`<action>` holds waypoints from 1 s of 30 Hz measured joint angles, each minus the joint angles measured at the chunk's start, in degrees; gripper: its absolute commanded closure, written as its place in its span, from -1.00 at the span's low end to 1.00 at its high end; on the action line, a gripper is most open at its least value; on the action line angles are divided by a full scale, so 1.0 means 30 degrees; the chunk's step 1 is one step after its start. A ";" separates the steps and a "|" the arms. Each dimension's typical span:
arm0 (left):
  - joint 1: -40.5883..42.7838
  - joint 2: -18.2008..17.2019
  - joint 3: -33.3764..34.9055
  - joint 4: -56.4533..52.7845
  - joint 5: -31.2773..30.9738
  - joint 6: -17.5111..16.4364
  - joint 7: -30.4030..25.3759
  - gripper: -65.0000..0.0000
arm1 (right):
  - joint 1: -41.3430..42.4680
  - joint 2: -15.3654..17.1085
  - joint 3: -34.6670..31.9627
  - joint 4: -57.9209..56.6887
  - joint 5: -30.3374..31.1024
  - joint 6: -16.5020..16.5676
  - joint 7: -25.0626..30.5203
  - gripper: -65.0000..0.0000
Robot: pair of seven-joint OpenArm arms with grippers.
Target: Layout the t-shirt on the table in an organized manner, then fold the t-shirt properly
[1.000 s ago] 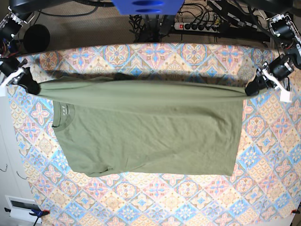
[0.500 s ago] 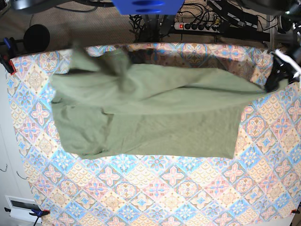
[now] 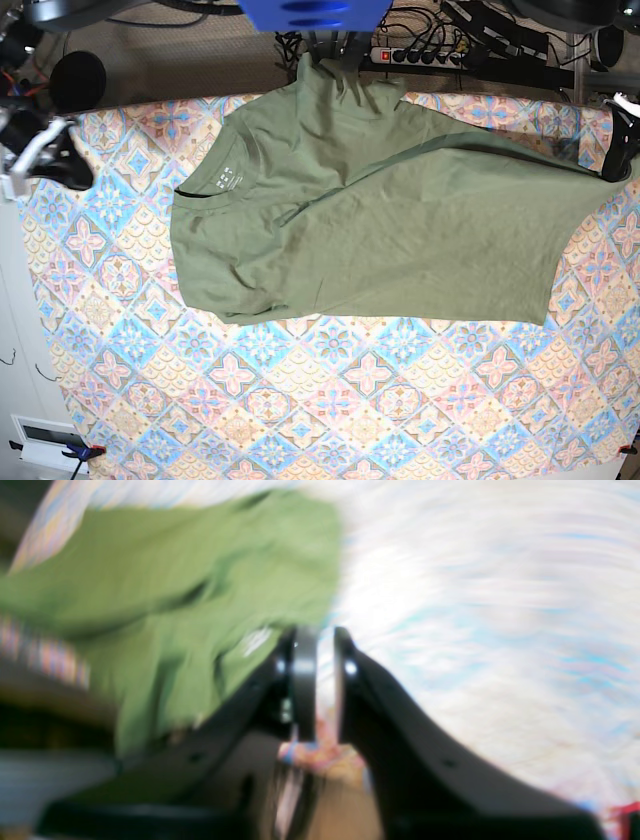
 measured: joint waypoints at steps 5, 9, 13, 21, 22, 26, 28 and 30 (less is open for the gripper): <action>-0.0160 -0.0284 -0.0036 -0.0015 -0.0066 0.0000 0.0051 1.00 | -0.0124 0.0000 -0.3388 -0.0197 -0.3082 -0.0007 -0.0138 0.24; -0.0634 -0.0444 -0.0044 -0.0015 0.0000 0.0007 0.0058 1.00 | -0.0080 0.0007 -0.5552 -0.0189 -0.3555 -0.0007 0.0007 0.13; -0.0692 -0.0539 -0.0051 -0.0015 -0.0036 0.0007 0.0044 1.00 | -0.0080 0.0036 -0.5661 -0.0197 -0.3963 -0.0007 0.0007 0.13; -0.0867 -0.0546 -0.0051 -0.0015 0.0015 0.0000 0.0058 1.00 | 0.1902 -0.1005 -1.0236 -0.0291 -0.3840 0.0000 0.0401 0.14; -0.1115 -0.0525 -0.0051 -0.0022 0.0007 0.0007 0.0073 1.00 | 0.1785 -0.0991 -1.1162 -0.0291 -0.4459 -0.0007 0.0102 0.14; -0.2215 -0.0510 -0.0022 -0.0233 -0.0051 0.0153 0.0073 1.00 | 0.1719 -0.0634 -1.4258 -0.0219 -0.6062 -0.0007 -0.0131 0.14; -0.3133 -0.0466 0.0182 -0.0284 0.0000 0.0160 0.0080 1.00 | 0.1931 -0.0197 -1.5416 0.0627 -0.8072 -0.0007 0.0175 0.14; -0.4065 -0.0495 0.1239 -0.0328 0.0015 0.0182 0.0015 1.00 | 0.1916 0.0233 -1.6502 0.1457 -1.0010 -0.0007 0.0182 0.14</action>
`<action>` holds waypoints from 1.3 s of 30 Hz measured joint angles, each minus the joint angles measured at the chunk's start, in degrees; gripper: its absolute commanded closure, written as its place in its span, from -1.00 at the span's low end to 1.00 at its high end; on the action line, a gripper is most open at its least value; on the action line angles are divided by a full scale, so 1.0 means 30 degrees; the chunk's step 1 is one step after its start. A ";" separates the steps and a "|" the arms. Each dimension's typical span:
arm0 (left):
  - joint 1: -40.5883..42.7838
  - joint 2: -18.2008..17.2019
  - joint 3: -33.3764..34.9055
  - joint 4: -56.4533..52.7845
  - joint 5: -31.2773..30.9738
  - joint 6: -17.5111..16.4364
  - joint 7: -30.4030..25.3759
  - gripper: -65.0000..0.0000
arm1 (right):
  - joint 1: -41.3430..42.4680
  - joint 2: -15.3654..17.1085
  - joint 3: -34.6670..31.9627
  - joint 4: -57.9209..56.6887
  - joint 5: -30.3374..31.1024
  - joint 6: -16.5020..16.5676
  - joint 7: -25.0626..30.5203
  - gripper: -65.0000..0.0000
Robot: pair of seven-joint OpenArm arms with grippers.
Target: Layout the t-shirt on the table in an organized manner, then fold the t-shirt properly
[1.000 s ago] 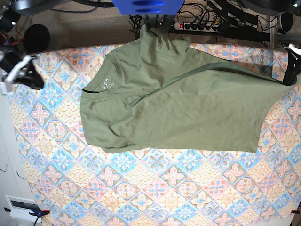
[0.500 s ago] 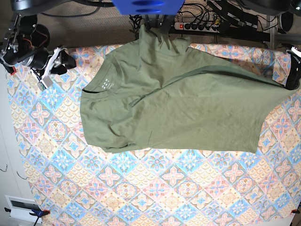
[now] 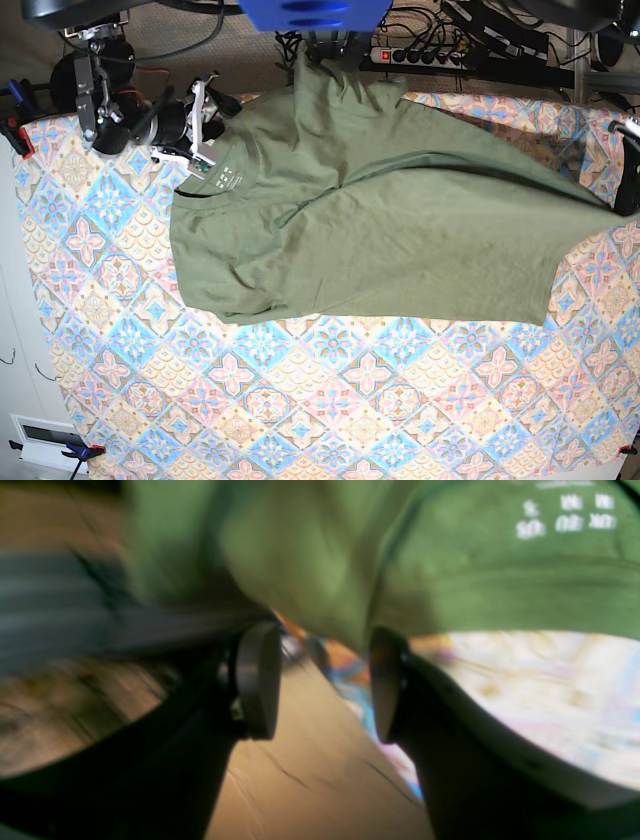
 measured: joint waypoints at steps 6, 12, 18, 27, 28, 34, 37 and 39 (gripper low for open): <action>-0.3308 0.1144 0.3024 -0.0022 0.2980 0.0823 -0.0546 1.00 | -0.0124 0.1457 -0.3184 0.0510 -0.3920 0.0000 0.1537 0.14; -0.6237 0.2382 0.4911 -0.0350 0.6390 0.0867 -0.0758 1.00 | 0.0022 0.2200 -0.4976 0.0656 -0.6601 0.0000 0.4379 0.22; -0.9683 0.3716 0.4983 -0.3672 1.0389 0.0940 -0.0525 1.00 | 0.0066 0.2135 -0.6113 0.0772 -0.9887 0.0007 0.6171 0.41; -1.3850 0.4568 0.4874 -0.6652 1.3967 0.0911 -0.0794 1.00 | 0.1144 0.2047 -0.7431 0.0780 -1.1234 0.0051 0.7038 0.41; -1.4222 0.4634 0.4845 -0.6980 1.4447 0.0933 -0.0954 1.00 | 0.1275 0.2047 -0.7461 0.0780 -1.1300 0.0058 0.7009 0.41; -1.4936 0.4772 0.4903 -0.8932 1.5599 0.0954 -0.2528 1.00 | 0.1246 0.1464 -0.7519 0.0831 -1.1242 0.0066 0.7009 0.41; -1.4928 0.4772 0.4889 -0.9071 1.6065 0.0976 -0.2710 1.00 | 0.1282 0.1457 -0.7868 0.0874 -1.1402 -0.0015 0.7701 0.41; -1.4943 0.4852 0.4896 -0.9056 1.6109 0.0976 -0.3024 1.00 | 0.1282 0.1450 -0.8189 0.0874 -1.1446 0.0007 0.8189 0.41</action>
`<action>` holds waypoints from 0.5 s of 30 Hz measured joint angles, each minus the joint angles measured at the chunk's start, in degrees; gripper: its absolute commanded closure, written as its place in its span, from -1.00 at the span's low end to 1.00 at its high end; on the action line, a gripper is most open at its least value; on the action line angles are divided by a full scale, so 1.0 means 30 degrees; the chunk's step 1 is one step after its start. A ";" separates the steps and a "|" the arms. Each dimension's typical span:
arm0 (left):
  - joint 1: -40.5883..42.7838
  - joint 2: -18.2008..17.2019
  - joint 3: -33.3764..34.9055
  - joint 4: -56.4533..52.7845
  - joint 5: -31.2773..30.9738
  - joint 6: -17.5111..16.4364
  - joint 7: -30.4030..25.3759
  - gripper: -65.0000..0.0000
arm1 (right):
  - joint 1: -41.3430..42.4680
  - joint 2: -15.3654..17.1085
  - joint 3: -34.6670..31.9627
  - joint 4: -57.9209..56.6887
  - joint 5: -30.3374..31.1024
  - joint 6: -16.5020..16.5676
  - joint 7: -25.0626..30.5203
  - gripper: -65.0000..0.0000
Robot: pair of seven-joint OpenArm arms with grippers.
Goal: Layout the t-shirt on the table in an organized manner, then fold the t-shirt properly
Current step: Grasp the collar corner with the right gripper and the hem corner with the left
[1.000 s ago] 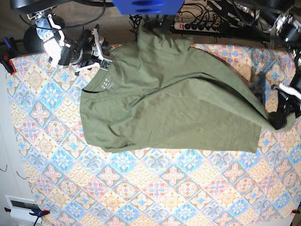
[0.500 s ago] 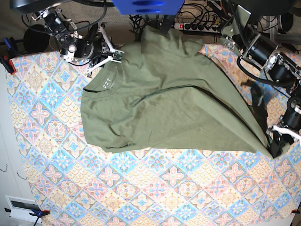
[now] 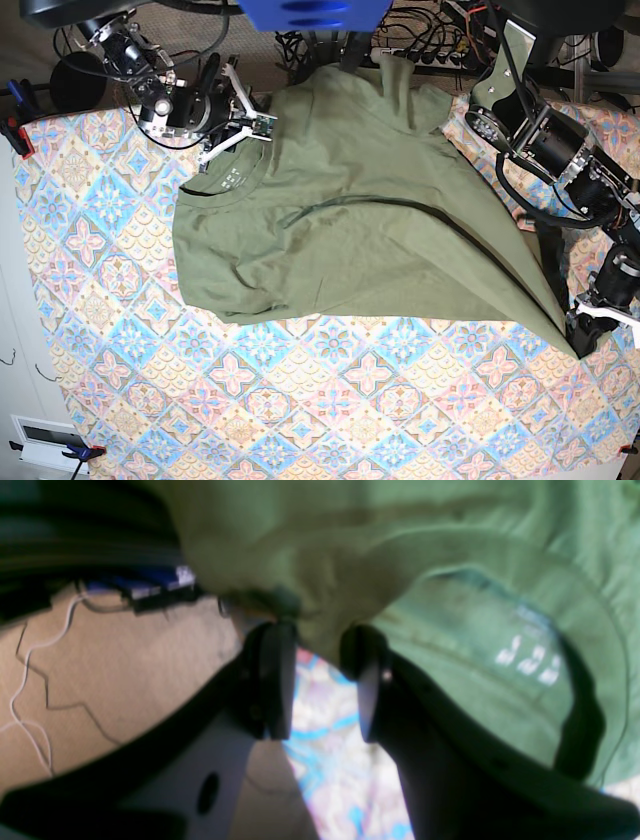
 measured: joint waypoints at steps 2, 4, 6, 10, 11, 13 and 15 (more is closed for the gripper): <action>0.0000 0.0262 0.0000 0.0007 0.0219 0.0000 -0.0386 1.00 | 0.0102 -0.0051 -0.0459 -0.0007 -0.0007 0.0000 0.0044 0.41; 0.0007 0.0401 0.0000 0.0007 0.0364 0.0000 -0.0182 1.00 | 0.0503 -0.0117 -0.1064 -0.0015 0.0036 0.0000 0.0087 0.41; 0.0015 0.0408 0.0000 0.0007 0.0415 -0.0007 -0.0182 1.00 | 0.0867 -0.0109 -0.1421 -0.0036 0.0073 0.0007 0.0175 0.41; 0.0168 0.0350 0.0000 0.0015 0.0277 0.0000 -0.0240 1.00 | 0.1064 -0.0102 -0.1581 -0.0182 0.0051 -0.0007 0.0109 0.41; 0.0277 0.0357 0.0000 0.0073 0.0233 -0.0007 -0.0240 1.00 | 0.1064 -0.0109 -0.1581 -0.0328 0.0066 0.0000 0.0124 0.41; 0.0466 0.0350 -0.0015 0.0095 0.0284 0.0000 -0.0182 1.00 | 0.1056 -0.0102 -0.1596 -0.0714 0.0066 0.0000 0.0124 0.41; 0.0605 0.0350 -0.0029 0.0102 0.0321 0.0000 -0.0197 1.00 | 0.1056 -0.0102 -0.1596 -0.0962 0.0066 0.0000 0.0197 0.41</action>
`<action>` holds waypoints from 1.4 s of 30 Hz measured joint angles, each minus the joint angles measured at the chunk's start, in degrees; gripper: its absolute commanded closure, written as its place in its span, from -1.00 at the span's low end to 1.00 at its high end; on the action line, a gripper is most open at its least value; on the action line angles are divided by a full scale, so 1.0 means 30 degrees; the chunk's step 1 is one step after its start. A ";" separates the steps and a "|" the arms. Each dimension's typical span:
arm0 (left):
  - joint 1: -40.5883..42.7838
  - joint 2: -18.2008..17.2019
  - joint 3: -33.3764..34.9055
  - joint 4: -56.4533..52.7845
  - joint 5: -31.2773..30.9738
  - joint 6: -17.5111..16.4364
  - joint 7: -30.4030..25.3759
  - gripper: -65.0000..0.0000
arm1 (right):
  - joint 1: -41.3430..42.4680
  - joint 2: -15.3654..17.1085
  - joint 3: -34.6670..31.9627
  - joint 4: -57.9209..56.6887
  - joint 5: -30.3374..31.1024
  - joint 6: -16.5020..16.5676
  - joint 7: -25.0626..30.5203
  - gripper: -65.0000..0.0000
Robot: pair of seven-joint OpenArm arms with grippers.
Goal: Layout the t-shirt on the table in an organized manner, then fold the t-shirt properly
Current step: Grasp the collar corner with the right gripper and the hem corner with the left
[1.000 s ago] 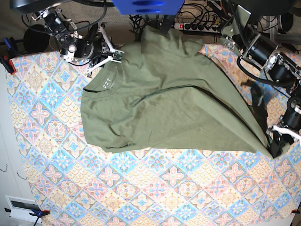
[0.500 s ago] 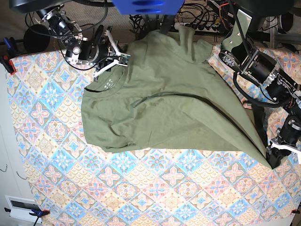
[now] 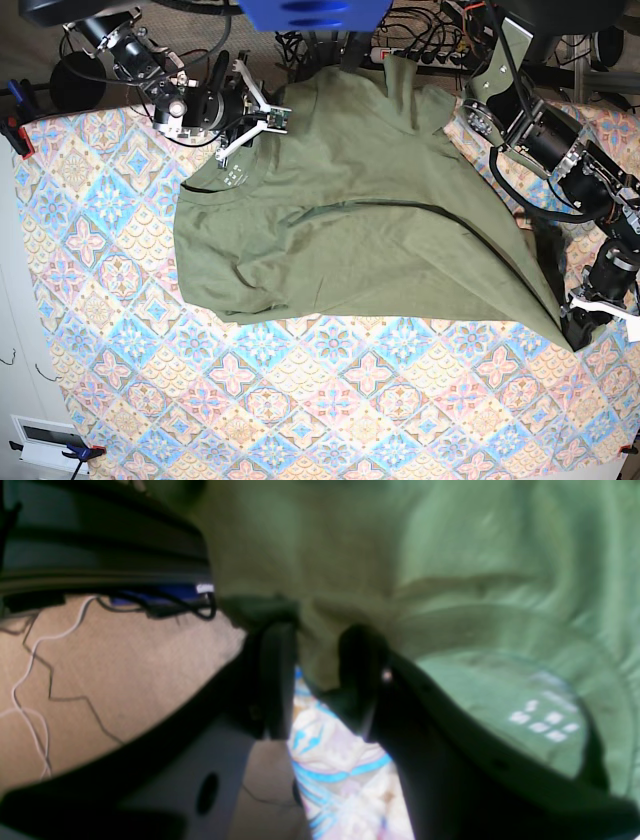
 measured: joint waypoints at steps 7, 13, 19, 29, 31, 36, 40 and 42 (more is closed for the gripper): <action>0.0350 -0.0007 0.0022 0.0000 -0.0058 0.0000 0.0029 1.00 | 0.0015 0.0000 0.0000 -0.0051 -0.0022 -0.0007 0.0044 0.14; 0.0350 -0.0022 0.0000 0.0000 -0.0051 -0.0007 0.0007 1.00 | 0.0874 0.0066 -0.1887 -0.0058 -0.0466 -0.0007 -0.0153 -0.22; 0.0408 -0.0007 -0.0007 0.0007 -0.0080 0.0000 0.0000 1.00 | 0.2033 0.0007 -0.3235 -0.1355 -0.1632 0.0430 0.1166 0.22; 0.1311 -0.0051 -0.0029 0.0015 -0.0568 0.0000 -0.0022 1.00 | 0.1880 -0.0277 0.0335 -0.2142 -0.2798 0.0393 0.1647 0.82; 0.1362 -0.0036 -0.0022 0.0015 -0.0823 0.0007 -0.0029 1.00 | 0.1843 -0.0277 0.1246 -0.2208 -0.2951 0.0335 0.1450 0.84; 0.2186 -0.0036 -0.0044 0.0131 -0.1406 0.0015 -0.0015 1.00 | 0.1770 -0.0372 0.4794 -0.2565 -0.4146 0.0153 0.0051 0.85; 0.2856 -0.0015 -0.0022 0.1005 -0.1370 0.0000 0.0015 1.00 | 0.1851 -0.1370 0.7934 -0.2841 -0.4255 0.0109 0.0051 0.84; 0.3075 -0.0073 -0.0022 0.1129 -0.1443 0.0000 -0.0124 1.00 | 0.1858 -0.1443 0.8014 -0.2841 -0.4218 0.0117 0.0168 0.79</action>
